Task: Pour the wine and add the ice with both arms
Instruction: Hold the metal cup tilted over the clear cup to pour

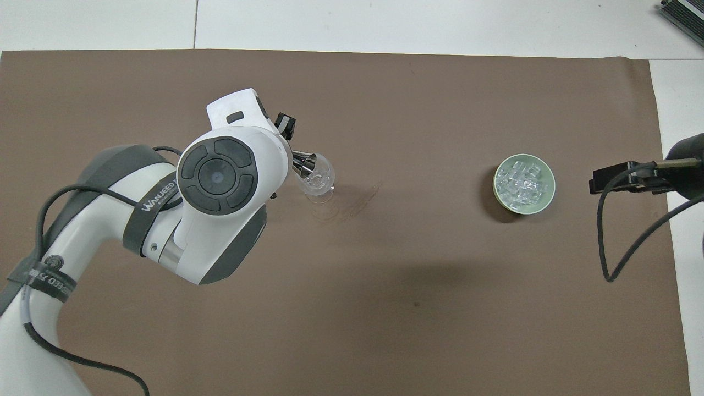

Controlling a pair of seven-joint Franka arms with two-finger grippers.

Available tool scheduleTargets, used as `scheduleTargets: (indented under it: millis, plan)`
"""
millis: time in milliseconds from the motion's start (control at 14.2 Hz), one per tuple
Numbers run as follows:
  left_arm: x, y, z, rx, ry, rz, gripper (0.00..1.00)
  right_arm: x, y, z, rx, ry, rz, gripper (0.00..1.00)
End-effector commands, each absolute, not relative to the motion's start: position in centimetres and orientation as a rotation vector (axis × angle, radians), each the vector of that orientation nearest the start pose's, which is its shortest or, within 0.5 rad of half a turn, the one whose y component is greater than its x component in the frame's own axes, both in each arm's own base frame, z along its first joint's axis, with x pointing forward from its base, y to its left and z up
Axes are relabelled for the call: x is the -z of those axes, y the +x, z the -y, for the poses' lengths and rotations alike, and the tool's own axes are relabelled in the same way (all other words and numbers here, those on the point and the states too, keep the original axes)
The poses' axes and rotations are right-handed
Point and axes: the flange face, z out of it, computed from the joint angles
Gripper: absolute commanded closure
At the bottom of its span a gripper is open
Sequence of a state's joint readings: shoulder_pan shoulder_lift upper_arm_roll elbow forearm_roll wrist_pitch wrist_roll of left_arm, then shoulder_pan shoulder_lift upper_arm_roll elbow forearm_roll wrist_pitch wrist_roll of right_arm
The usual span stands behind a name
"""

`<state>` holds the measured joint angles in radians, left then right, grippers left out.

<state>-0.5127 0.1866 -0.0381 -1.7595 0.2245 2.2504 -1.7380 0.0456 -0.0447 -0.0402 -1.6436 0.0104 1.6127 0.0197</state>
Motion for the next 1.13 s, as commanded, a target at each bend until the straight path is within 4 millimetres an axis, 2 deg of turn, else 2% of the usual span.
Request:
scheduleTargets:
  millis: [0, 492, 633, 1055]
  plan:
    - [-49.35, 54.82, 33.88, 0.577, -2.847, 1.648, 1.0, -62.09, 54.2, -0.25, 0.025, -3.11, -0.054, 0.0]
    - [-49.6, 54.91, 33.92, 0.69, -2.85, 1.539, 1.0, -62.01, 54.24, -0.25, 0.023, -3.11, -0.054, 0.0]
    - [-49.54, 54.92, 33.88, 0.709, -2.847, 1.518, 1.0, -62.02, 54.26, 0.33, 0.026, -3.109, -0.068, 0.0]
    - [-49.62, 54.29, 34.73, 0.764, -2.846, 1.436, 1.0, -61.95, 54.37, 0.67, 0.026, -3.109, -0.073, 0.0]
